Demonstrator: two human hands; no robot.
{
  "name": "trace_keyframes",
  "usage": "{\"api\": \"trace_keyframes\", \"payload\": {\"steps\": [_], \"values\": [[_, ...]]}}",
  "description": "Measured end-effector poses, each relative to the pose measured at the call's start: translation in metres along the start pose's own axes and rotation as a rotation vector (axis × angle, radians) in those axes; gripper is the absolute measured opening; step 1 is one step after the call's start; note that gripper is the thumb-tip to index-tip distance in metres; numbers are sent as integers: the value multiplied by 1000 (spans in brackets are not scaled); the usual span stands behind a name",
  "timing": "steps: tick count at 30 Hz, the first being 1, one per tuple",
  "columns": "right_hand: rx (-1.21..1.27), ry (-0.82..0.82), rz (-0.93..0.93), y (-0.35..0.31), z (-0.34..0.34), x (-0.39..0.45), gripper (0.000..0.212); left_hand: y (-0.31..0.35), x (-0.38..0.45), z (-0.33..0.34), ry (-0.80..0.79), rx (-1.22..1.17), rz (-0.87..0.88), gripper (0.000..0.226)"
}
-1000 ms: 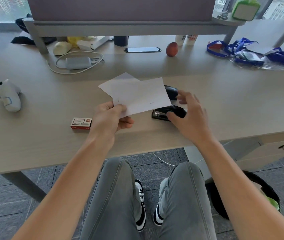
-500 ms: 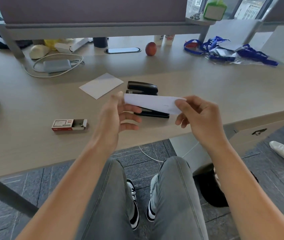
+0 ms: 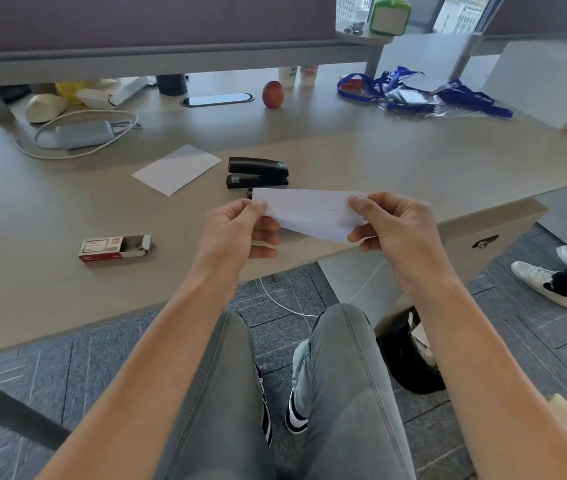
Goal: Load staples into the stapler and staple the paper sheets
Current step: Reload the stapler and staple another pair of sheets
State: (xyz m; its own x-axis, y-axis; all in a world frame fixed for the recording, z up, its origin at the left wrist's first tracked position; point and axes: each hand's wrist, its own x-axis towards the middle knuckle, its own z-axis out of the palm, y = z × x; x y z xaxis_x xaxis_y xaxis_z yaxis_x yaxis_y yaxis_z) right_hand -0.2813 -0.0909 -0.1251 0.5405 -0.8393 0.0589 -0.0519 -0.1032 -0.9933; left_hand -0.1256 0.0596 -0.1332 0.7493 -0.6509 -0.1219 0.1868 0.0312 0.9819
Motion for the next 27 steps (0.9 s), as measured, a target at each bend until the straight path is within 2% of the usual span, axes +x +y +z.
{"api": "trace_keyframes", "payload": {"steps": [6,8,10,11,15,19,22,24,27], "values": [[70,78,-6,2,-20,-12,29,0,-3,24,-35,-85,-42,50],[19,139,-27,3,-31,-20,25,-3,-6,37,-64,-49,-52,39],[-72,191,-62,6,-45,-29,11,-6,-8,51,-100,-6,-37,22],[-111,205,-70,7,-52,-35,10,-9,-9,59,-118,5,-31,27],[-135,288,-89,14,-82,-57,39,-22,-12,94,-197,11,-57,46],[-191,452,-68,25,-119,-77,62,-42,-21,134,-305,52,-75,26],[-149,545,40,43,-152,-91,50,-56,-33,168,-370,94,-79,18],[-36,596,143,57,-176,-100,35,-65,-43,191,-407,117,-91,16],[2,629,239,75,-212,-116,9,-79,-59,227,-461,171,-109,16]]}}
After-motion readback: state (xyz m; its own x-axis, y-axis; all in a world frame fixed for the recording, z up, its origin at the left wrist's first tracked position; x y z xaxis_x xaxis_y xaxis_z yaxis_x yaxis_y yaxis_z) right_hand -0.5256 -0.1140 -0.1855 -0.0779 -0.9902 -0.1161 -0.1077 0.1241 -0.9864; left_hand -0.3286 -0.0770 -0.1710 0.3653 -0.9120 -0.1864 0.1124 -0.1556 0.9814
